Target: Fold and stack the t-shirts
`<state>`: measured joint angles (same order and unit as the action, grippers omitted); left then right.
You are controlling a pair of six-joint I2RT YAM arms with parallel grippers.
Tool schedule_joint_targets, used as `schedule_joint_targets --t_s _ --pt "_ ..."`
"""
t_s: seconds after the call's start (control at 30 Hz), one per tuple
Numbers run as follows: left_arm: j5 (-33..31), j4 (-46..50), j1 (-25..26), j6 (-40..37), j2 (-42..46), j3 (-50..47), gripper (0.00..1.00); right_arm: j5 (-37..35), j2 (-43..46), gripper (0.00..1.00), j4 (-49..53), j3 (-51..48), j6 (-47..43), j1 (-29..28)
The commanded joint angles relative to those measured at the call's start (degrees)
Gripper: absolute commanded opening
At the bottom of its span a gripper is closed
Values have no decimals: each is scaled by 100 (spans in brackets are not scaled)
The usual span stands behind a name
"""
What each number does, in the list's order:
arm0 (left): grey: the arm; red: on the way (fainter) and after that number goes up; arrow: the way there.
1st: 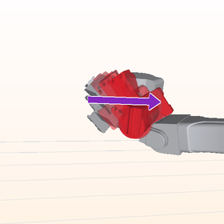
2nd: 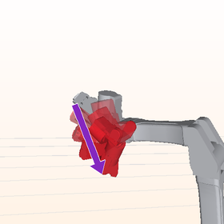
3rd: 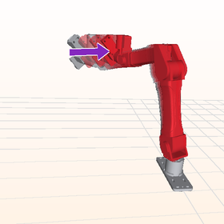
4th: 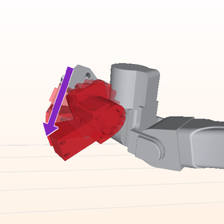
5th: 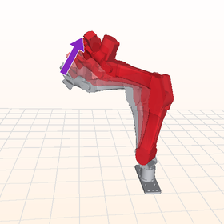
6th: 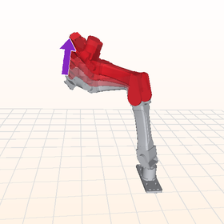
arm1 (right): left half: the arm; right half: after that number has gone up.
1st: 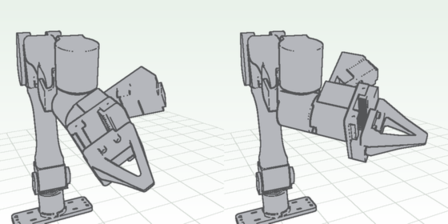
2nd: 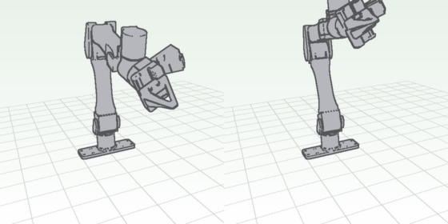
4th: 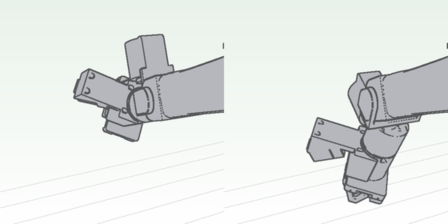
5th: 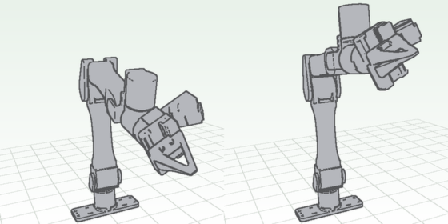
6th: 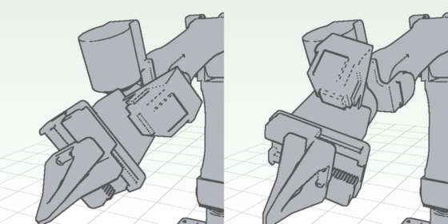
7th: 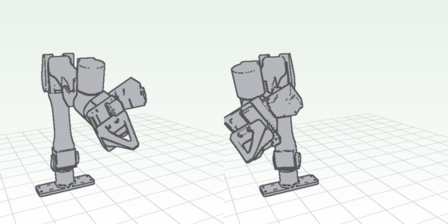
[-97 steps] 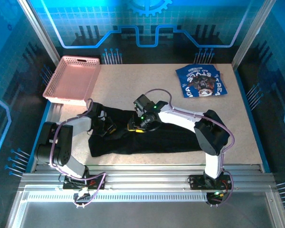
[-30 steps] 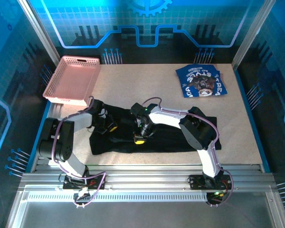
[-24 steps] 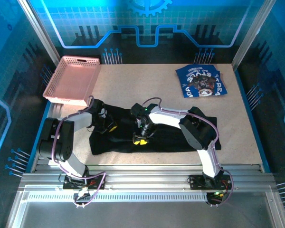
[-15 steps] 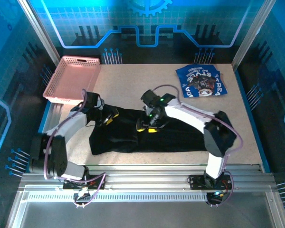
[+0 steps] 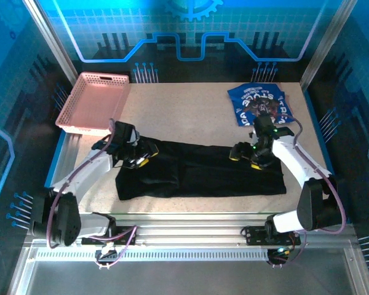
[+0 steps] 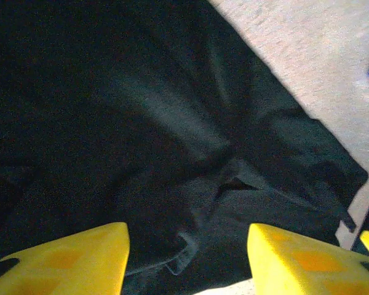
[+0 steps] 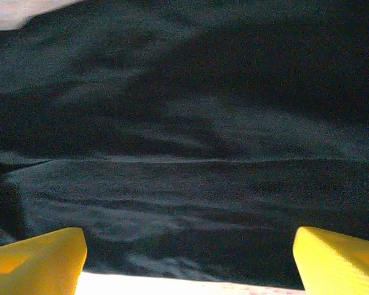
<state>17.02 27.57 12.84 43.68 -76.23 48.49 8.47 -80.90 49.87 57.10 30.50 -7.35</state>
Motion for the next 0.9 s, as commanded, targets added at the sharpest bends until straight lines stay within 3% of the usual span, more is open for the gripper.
schedule_joint_targets --t_s 0.0,0.07,0.2,0.3,0.47,0.6,0.87 --pt "-494 62 137 334 -471 -89 49 31 29 87 -159 -317 -438 397" --pt "-658 43 151 434 -738 -86 46 -64 -101 82 -255 -448 -461 559" --pt "-919 -41 239 527 -1389 105 37 -249 -479 43 -520 -624 -390 752" --pt "-981 -124 306 545 -2050 398 34 -236 -905 28 -779 -639 -237 753" --pt "-1321 99 324 468 -3068 1253 27 -572 -1472 24 -945 -714 111 517" --pt "-1498 391 316 161 -3960 2429 27 -570 -1399 20 -891 -810 418 144" --pt "-1524 1584 -3 -613 -6256 6092 27 -639 -1390 21 -391 -700 1259 -1341"
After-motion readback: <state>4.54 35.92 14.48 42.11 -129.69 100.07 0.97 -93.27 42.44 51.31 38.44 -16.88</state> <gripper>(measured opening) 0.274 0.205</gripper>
